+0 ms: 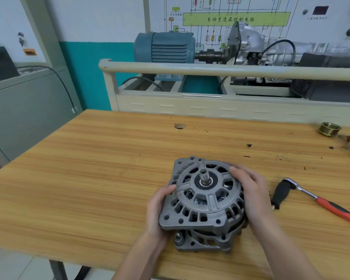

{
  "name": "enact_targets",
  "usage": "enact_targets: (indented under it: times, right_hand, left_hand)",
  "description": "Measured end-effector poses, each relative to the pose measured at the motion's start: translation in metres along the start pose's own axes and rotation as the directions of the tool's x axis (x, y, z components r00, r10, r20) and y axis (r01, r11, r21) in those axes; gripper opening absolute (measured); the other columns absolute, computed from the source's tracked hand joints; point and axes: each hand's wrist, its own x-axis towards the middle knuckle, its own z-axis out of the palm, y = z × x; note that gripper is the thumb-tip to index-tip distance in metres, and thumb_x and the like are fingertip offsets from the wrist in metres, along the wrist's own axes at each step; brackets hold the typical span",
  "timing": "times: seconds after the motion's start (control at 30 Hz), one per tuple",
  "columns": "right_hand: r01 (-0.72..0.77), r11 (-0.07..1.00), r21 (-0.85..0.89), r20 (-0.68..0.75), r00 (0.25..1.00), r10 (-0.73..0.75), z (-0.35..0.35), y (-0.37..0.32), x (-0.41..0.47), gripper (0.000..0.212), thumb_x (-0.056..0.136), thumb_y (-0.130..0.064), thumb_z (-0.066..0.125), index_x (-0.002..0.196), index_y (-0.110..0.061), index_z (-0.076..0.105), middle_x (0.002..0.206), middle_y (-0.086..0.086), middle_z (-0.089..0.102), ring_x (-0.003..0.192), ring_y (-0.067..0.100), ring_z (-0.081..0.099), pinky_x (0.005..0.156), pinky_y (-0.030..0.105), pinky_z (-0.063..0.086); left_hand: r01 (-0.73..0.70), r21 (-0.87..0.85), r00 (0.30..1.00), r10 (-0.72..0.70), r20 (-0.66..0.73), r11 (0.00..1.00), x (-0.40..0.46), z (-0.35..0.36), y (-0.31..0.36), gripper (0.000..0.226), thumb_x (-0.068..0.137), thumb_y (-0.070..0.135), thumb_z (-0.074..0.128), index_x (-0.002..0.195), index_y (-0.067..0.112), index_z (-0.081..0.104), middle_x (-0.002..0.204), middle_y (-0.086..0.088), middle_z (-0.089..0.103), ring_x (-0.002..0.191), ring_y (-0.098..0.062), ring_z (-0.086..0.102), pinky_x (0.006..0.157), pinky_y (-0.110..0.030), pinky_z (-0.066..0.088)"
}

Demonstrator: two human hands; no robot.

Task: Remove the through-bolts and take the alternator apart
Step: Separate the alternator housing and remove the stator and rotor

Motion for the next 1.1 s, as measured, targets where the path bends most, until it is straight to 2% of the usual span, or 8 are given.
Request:
enact_targets:
  times: [0.07, 0.13, 0.33, 0.6, 0.7, 0.83, 0.97, 1.1]
  right_hand:
    - [-0.022, 1.0, 0.0, 0.018, 1.0, 0.022, -0.002, -0.001, 0.001, 0.019, 0.084, -0.035, 0.065, 0.088, -0.02, 0.075, 0.085, 0.002, 0.075, 0.083, 0.023, 0.071, 0.073, 0.035, 0.051]
    - [-0.041, 0.998, 0.038, -0.002, 0.999, 0.041, -0.004, -0.001, 0.001, 0.023, 0.09, -0.026, 0.059, 0.078, -0.016, 0.076, 0.082, 0.008, 0.074, 0.078, 0.027, 0.07, 0.074, 0.039, 0.051]
    - [-0.082, 0.97, 0.23, -0.052, 0.994, 0.096, -0.017, 0.006, -0.003, 0.031, 0.089, -0.022, 0.053, 0.068, -0.015, 0.076, 0.078, 0.016, 0.072, 0.064, 0.026, 0.068, 0.064, 0.037, 0.049]
    - [-0.039, 0.951, 0.306, -0.077, 0.995, 0.066, -0.024, 0.007, 0.015, 0.033, 0.09, -0.018, 0.052, 0.065, -0.017, 0.075, 0.075, 0.013, 0.071, 0.063, 0.023, 0.067, 0.061, 0.033, 0.049]
    - [-0.047, 0.953, 0.3, -0.102, 0.992, 0.081, -0.025, 0.015, 0.014, 0.03, 0.09, -0.018, 0.051, 0.075, -0.013, 0.077, 0.085, 0.015, 0.073, 0.073, 0.027, 0.069, 0.069, 0.038, 0.05]
    - [-0.046, 0.958, 0.284, -0.13, 0.988, 0.086, -0.03, 0.022, 0.012, 0.028, 0.09, -0.019, 0.049, 0.098, -0.007, 0.073, 0.097, 0.016, 0.072, 0.087, 0.033, 0.069, 0.077, 0.042, 0.051]
    - [-0.039, 0.949, 0.314, -0.154, 0.984, 0.091, -0.032, 0.026, 0.008, 0.027, 0.09, -0.019, 0.05, 0.096, -0.009, 0.074, 0.096, 0.016, 0.072, 0.089, 0.035, 0.068, 0.084, 0.049, 0.05]
    - [-0.025, 0.95, 0.311, -0.134, 0.989, 0.07, -0.031, 0.026, 0.011, 0.033, 0.077, -0.029, 0.055, 0.093, -0.009, 0.075, 0.095, 0.015, 0.073, 0.088, 0.032, 0.069, 0.075, 0.041, 0.05]
  left_hand:
    - [-0.001, 0.017, 1.0, 0.002, -0.022, 1.0, -0.001, 0.004, 0.001, 0.029, 0.056, 0.027, 0.069, 0.078, 0.01, 0.076, 0.082, -0.014, 0.072, 0.07, -0.024, 0.069, 0.056, -0.03, 0.054]
    - [-0.018, 0.009, 0.999, 0.019, -0.049, 1.0, -0.002, 0.01, 0.0, 0.027, 0.058, 0.028, 0.066, 0.075, 0.009, 0.074, 0.078, -0.013, 0.071, 0.066, -0.023, 0.068, 0.053, -0.029, 0.053]
    - [-0.075, -0.032, 0.995, 0.077, 0.066, 0.997, 0.0, 0.03, 0.003, 0.037, 0.058, 0.026, 0.062, 0.088, 0.009, 0.075, 0.086, -0.015, 0.071, 0.071, -0.024, 0.069, 0.055, -0.029, 0.054]
    - [-0.087, -0.016, 0.989, 0.088, 0.122, 0.996, 0.016, 0.046, 0.015, 0.053, 0.054, 0.028, 0.065, 0.1, 0.003, 0.071, 0.088, -0.019, 0.07, 0.071, -0.027, 0.068, 0.054, -0.031, 0.054]
    - [-0.052, 0.003, 0.991, 0.051, 0.125, 0.999, 0.019, 0.042, 0.011, 0.057, 0.056, 0.025, 0.062, 0.109, 0.004, 0.068, 0.092, -0.019, 0.07, 0.075, -0.028, 0.068, 0.057, -0.032, 0.054]
    - [-0.119, 0.09, 0.981, 0.103, 0.167, 0.989, 0.022, 0.043, 0.006, 0.048, 0.057, 0.035, 0.064, 0.099, 0.014, 0.074, 0.096, -0.016, 0.07, 0.081, -0.027, 0.068, 0.065, -0.033, 0.056]
    - [-0.103, 0.096, 0.98, 0.084, 0.183, 0.99, 0.026, 0.042, 0.003, 0.05, 0.059, 0.036, 0.064, 0.102, 0.013, 0.072, 0.098, -0.016, 0.07, 0.083, -0.028, 0.067, 0.066, -0.035, 0.056]
    - [-0.105, 0.066, 0.977, 0.091, 0.191, 0.992, 0.029, 0.04, 0.004, 0.041, 0.065, 0.031, 0.061, 0.1, 0.011, 0.073, 0.096, -0.014, 0.071, 0.083, -0.026, 0.068, 0.067, -0.033, 0.056]
